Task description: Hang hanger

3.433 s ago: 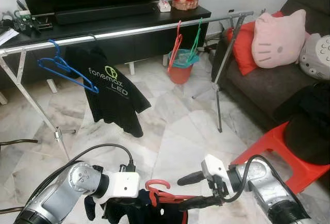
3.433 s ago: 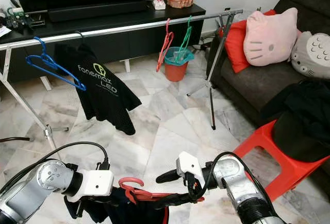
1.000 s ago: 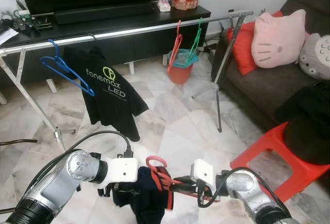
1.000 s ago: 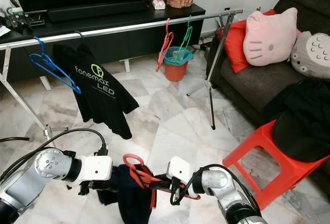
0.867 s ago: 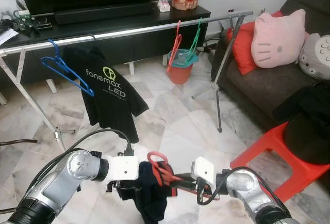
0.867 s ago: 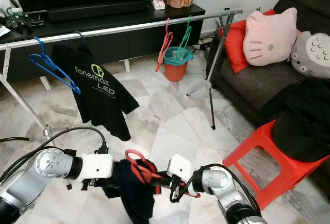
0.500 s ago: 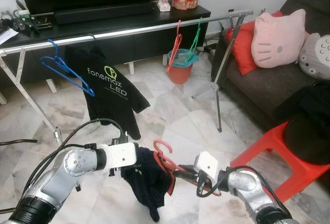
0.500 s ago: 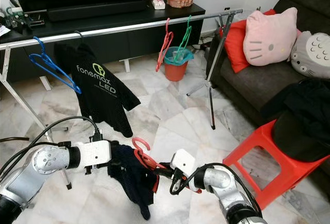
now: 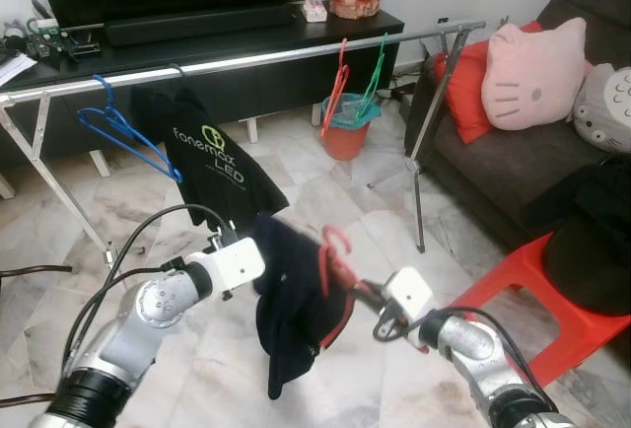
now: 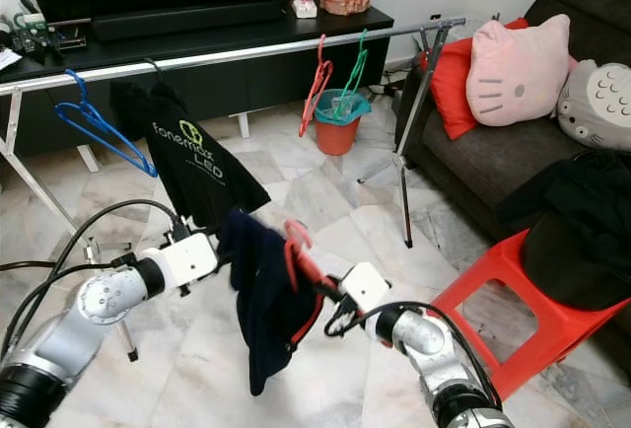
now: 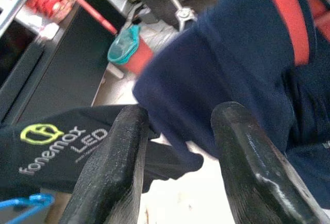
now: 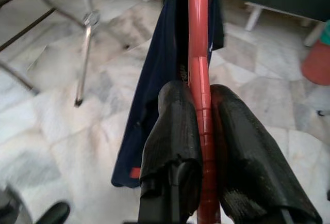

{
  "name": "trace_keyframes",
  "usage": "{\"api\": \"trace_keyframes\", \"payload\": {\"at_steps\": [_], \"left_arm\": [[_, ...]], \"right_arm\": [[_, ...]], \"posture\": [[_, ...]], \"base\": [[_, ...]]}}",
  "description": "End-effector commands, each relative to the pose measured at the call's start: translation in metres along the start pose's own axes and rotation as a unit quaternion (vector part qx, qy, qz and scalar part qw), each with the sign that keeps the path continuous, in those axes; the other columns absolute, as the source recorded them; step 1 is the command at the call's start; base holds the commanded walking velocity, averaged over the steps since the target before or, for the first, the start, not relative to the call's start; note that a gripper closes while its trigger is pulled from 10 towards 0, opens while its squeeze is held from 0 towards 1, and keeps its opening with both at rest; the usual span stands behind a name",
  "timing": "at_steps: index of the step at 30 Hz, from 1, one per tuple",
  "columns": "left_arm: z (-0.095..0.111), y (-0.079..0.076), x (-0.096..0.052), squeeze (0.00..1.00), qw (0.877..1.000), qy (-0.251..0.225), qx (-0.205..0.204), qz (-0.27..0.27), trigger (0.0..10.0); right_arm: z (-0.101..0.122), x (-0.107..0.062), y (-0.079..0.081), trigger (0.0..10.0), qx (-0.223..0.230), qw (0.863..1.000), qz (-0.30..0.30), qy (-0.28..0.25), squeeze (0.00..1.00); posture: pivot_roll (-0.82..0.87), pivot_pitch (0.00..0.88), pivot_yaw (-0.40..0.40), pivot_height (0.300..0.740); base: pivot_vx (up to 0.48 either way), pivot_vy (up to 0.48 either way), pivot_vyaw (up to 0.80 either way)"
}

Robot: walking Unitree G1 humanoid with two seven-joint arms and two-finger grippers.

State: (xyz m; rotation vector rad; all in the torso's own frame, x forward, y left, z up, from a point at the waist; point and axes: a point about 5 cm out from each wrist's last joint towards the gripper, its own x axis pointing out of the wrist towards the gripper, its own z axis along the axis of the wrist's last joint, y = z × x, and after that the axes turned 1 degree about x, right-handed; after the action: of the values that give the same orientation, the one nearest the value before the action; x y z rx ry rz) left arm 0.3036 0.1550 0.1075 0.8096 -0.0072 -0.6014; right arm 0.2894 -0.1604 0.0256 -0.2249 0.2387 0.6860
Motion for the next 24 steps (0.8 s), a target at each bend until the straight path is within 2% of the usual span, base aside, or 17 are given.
{"api": "trace_keyframes", "payload": {"at_steps": [1,5,9,14,16,24], "left_arm": [[-0.002,0.004,0.003,0.0,0.999,0.015,-0.013,0.043,10.0],[-0.006,-0.002,0.011,0.0,0.996,0.035,-0.039,0.075,10.0],[-0.005,-0.011,0.018,0.0,0.993,0.034,-0.068,0.091,10.0],[-0.004,-0.012,0.022,0.0,0.992,0.033,-0.076,0.099,10.0],[-0.004,-0.015,0.026,0.0,0.991,0.037,-0.085,0.098,10.0],[-0.009,-0.02,0.029,0.0,0.986,0.049,-0.115,0.107,10.0]], "right_arm": [[0.016,0.005,-0.01,0.0,0.005,0.999,-0.028,-0.036,0.0],[0.02,0.009,-0.01,0.0,0.011,0.998,-0.045,-0.046,0.0],[0.037,0.015,-0.015,0.0,0.031,0.993,-0.069,-0.091,0.0],[0.047,0.017,-0.02,0.0,0.031,0.991,-0.076,-0.11,0.0],[0.065,0.021,-0.027,0.0,0.028,0.986,-0.086,-0.139,0.0],[0.08,0.026,-0.03,0.0,0.029,0.984,-0.082,-0.157,0.0]], "posture": [[0.03,0.0,-0.064,0.74],[0.03,0.0,-0.067,0.74],[0.02,0.0,-0.066,0.74],[0.02,0.0,-0.064,0.74],[0.02,0.0,-0.051,0.74],[0.02,0.0,-0.041,0.74]], "base": [[0.0,0.0,0.0],[0.0,0.0,0.0],[0.0,0.0,0.0],[0.0,0.0,0.0],[0.0,0.0,0.0],[0.0,0.0,0.0]]}}
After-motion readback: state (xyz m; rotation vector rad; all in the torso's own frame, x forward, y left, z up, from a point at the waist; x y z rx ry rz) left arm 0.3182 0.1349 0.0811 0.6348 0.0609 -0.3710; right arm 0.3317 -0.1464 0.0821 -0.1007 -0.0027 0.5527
